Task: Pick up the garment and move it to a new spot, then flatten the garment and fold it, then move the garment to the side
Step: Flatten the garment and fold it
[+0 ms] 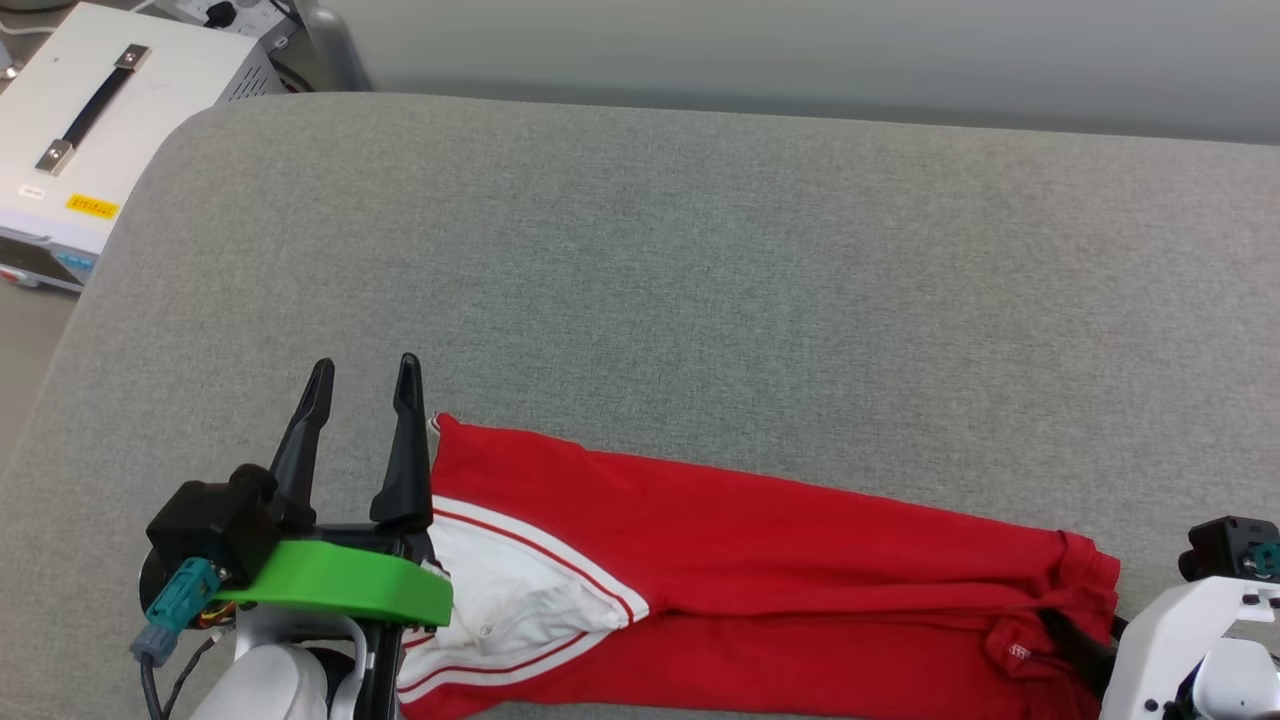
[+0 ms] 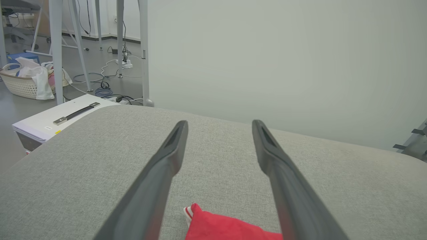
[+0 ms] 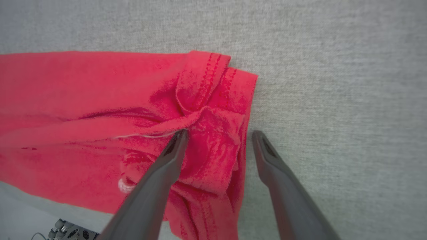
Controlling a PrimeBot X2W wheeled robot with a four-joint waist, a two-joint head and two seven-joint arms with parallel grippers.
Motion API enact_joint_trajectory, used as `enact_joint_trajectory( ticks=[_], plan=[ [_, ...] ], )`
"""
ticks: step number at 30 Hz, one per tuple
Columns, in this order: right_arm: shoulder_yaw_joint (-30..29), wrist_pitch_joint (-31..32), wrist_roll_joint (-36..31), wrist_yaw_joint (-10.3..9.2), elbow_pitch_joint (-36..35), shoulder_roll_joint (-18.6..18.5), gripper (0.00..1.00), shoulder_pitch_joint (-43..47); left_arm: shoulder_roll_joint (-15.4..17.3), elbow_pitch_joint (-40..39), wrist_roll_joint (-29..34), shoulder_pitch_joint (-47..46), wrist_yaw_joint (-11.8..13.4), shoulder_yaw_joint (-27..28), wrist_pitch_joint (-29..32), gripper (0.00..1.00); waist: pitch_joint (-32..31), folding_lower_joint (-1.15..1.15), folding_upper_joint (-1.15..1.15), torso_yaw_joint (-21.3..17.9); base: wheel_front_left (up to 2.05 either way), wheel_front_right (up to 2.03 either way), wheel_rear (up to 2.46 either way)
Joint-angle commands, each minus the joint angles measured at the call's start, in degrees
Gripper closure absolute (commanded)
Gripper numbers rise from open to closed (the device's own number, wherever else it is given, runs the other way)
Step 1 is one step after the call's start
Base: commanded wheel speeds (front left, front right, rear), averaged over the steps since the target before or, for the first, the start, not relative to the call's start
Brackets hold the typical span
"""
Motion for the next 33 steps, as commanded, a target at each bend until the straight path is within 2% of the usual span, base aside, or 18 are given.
enact_joint_trajectory(
  ticks=[1, 7, 8, 9, 10, 15, 23, 29, 33],
  plan=[
    [0.92, 0.72, 0.70, -0.01, 0.78, 0.25, 0.00, -0.68, -0.25, -0.06, 0.78, 0.68, 0.08, 0.38, -0.32, 0.00, 1.40, 0.00, 0.00, 1.34, 0.00, 0.00, 0.00],
    [4.98, 2.12, 2.74, -0.01, 3.67, 0.30, 0.00, -0.18, -1.31, 0.76, 1.51, 0.93, -0.38, 1.18, -0.33, 0.00, 2.58, 0.00, 0.00, 2.11, 0.00, 0.00, 0.00],
    [5.75, 2.53, 2.98, -0.01, 4.15, 0.32, 0.54, -0.04, -1.48, 0.93, 1.67, 0.98, -0.47, 1.28, -0.33, 0.00, 2.61, 0.00, 0.00, 2.14, 0.00, 0.00, 0.00],
    [6.43, 2.77, 3.18, -0.01, 4.38, 0.32, 0.66, 0.03, -1.62, 1.11, 1.78, 1.05, -0.52, 1.39, -0.33, 0.00, 2.57, 0.00, 0.00, 2.15, 0.00, 0.00, 0.00],
    [6.97, 2.88, 3.62, -0.01, 4.59, 0.53, 1.00, 0.09, -1.79, 1.40, 1.84, 1.15, -0.60, 1.44, -0.33, 0.00, 2.49, 0.00, 0.00, 2.16, 0.00, 0.00, 0.00],
    [7.32, 2.33, 3.82, -0.01, 4.64, 0.15, 1.00, -0.21, -2.17, 2.23, 2.39, 1.62, -0.90, 1.55, -0.33, 0.00, 1.39, 0.00, 0.00, 1.78, 0.00, 0.00, 0.00],
    [4.78, 0.95, 3.42, -0.01, 2.74, -1.93, 1.00, -2.45, -1.75, 3.05, 2.79, 2.64, -0.70, 1.09, -0.08, 0.00, -1.34, 0.00, 0.00, 0.06, 0.00, 0.00, 0.00],
    [0.65, 2.92, 3.70, -0.01, 2.87, -3.67, 1.00, -2.92, -1.33, 3.26, 2.67, 4.02, -0.21, 0.91, 0.35, 0.00, -3.89, 0.00, 0.00, -1.40, 0.00, 0.00, 0.00],
    [-4.47, 4.62, 3.25, -0.01, 2.42, -4.14, 1.00, -2.35, -0.80, 3.04, 2.83, 5.00, 0.21, 0.76, 0.71, 0.00, -5.12, 0.00, 0.00, -2.04, 0.00, 0.00, 0.00]
  ],
)
